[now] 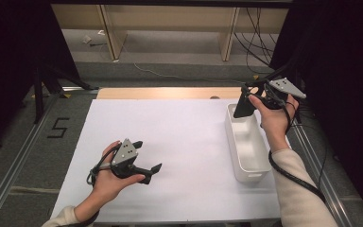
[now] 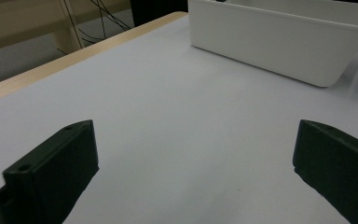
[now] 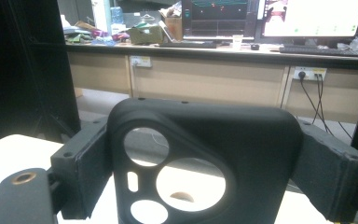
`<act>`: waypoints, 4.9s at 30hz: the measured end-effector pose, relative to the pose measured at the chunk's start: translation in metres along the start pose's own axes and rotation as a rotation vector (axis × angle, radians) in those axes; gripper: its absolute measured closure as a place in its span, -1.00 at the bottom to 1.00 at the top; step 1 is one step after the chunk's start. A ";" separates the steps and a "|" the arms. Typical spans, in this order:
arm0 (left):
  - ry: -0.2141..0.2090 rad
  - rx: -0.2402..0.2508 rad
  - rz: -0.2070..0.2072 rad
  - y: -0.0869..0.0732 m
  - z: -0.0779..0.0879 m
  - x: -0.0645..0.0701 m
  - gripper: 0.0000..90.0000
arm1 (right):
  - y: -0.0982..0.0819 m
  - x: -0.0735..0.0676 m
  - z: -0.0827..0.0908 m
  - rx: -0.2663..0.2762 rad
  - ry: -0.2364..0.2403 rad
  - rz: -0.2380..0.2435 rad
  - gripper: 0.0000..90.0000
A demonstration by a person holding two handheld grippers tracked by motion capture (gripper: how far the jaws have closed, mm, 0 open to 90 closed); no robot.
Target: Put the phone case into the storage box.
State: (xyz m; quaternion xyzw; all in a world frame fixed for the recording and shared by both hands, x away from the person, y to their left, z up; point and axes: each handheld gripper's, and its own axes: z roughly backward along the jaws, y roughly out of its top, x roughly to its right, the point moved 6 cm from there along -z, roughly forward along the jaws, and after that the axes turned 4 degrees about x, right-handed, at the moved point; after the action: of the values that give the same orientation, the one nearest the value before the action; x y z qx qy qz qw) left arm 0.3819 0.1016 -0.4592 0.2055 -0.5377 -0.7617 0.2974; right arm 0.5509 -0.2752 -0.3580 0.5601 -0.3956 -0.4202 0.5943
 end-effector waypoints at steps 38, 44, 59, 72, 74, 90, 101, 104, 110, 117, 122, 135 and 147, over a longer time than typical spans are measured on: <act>-0.002 0.000 0.000 0.000 0.000 0.000 -1.00 | -0.001 -0.001 -0.013 -0.006 0.002 0.006 -0.67; -0.002 0.001 0.001 0.000 -0.001 0.000 -1.00 | -0.002 0.000 -0.014 -0.009 0.004 0.003 -0.67; -0.002 0.001 0.001 0.000 -0.001 0.000 -1.00 | -0.003 0.001 -0.017 -0.009 0.002 0.003 -0.67; -0.002 0.001 0.001 0.000 -0.001 0.000 -1.00 | -0.005 0.000 -0.021 -0.015 0.003 0.004 -0.67; -0.002 0.001 0.001 0.000 -0.001 0.000 -1.00 | -0.005 0.000 -0.021 -0.016 0.003 0.003 -0.67; -0.002 0.001 0.001 0.000 -0.001 0.000 -1.00 | -0.008 0.001 -0.025 -0.025 0.001 0.008 -0.67; -0.002 0.000 0.002 -0.001 -0.001 0.000 -1.00 | -0.010 0.002 -0.027 -0.029 -0.005 0.012 -0.67; -0.003 0.000 0.001 -0.001 -0.001 0.000 -1.00 | -0.010 0.002 -0.027 -0.031 -0.005 0.012 -0.67; -0.003 0.000 0.001 -0.001 -0.001 0.000 -1.00 | -0.012 0.002 -0.030 -0.033 -0.004 0.016 -0.67; -0.003 -0.001 0.001 -0.001 -0.001 0.000 -1.00 | -0.014 0.002 -0.031 -0.040 -0.004 0.020 -0.67; -0.003 -0.001 0.001 -0.001 -0.001 0.000 -1.00 | -0.015 0.002 -0.032 -0.040 -0.005 0.018 -0.67; -0.003 -0.003 0.001 -0.001 -0.001 0.000 -1.00 | -0.019 0.003 -0.036 -0.052 -0.006 0.016 -0.67; -0.004 -0.005 -0.001 -0.001 -0.001 0.000 -1.00 | -0.022 0.003 -0.038 -0.061 -0.007 0.020 -0.67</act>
State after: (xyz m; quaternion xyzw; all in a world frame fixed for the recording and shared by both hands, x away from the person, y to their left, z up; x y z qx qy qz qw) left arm 0.3826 0.1012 -0.4609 0.2037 -0.5364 -0.7636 0.2962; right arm 0.5870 -0.2660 -0.3823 0.5363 -0.3905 -0.4281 0.6137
